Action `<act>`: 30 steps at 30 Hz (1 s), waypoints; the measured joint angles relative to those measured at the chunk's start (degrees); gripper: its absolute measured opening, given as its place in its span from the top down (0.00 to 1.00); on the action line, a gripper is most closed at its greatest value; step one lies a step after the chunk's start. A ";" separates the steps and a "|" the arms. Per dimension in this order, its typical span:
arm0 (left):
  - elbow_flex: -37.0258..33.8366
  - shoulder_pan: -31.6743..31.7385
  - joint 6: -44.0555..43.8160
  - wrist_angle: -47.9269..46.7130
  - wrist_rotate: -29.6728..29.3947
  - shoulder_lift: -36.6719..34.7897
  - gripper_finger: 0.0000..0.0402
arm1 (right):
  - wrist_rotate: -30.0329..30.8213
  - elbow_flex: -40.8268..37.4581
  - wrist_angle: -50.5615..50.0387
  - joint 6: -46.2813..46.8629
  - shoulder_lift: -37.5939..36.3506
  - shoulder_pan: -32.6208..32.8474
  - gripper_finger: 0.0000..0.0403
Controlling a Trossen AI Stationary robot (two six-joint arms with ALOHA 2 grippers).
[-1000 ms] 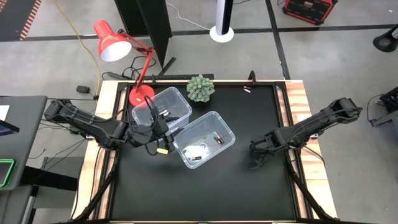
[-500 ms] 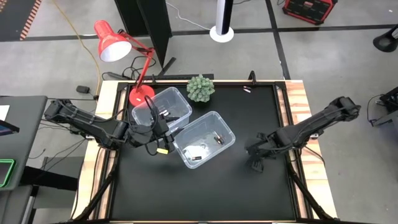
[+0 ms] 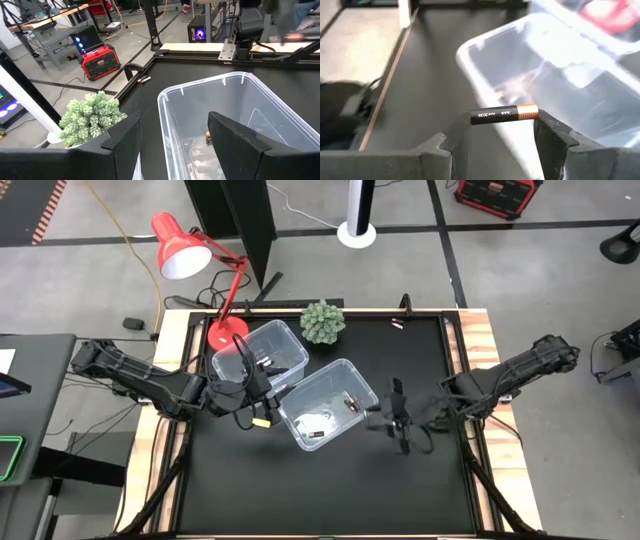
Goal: Sort batteries
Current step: Put the brown battery into the bottom transparent bin
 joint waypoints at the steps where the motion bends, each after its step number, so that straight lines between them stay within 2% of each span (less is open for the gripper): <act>1: 0.00 -0.01 0.00 0.00 0.00 0.00 0.45 | 0.21 0.00 0.29 -0.34 0.00 -1.18 0.53; 5: 0.00 -0.01 0.00 0.00 0.00 0.00 0.45 | 0.30 -0.07 0.34 -1.12 1.26 -5.79 0.51; 9: 0.00 -0.01 0.00 0.00 0.00 0.00 0.45 | 0.24 -0.11 0.59 -1.71 3.90 -8.50 0.41; 15: 0.00 0.00 0.00 0.00 0.02 0.00 0.45 | 0.14 -0.13 0.34 -2.92 5.68 -9.12 0.26; 20: 0.00 -0.01 -0.01 0.00 0.01 0.00 0.45 | 2.80 -0.13 -1.52 -2.00 3.44 -8.66 0.23; 25: 0.00 -0.01 0.00 0.00 0.00 0.00 0.45 | 8.46 -0.13 -15.98 7.90 -0.72 -4.82 0.23; 28: 0.00 0.00 0.00 -0.12 0.00 0.00 0.45 | 12.84 -0.15 -26.51 18.78 -2.79 -0.47 0.24; 30: 0.00 -0.01 0.00 -0.17 0.00 0.00 0.45 | 13.24 -0.15 -32.64 27.46 -3.61 2.69 0.24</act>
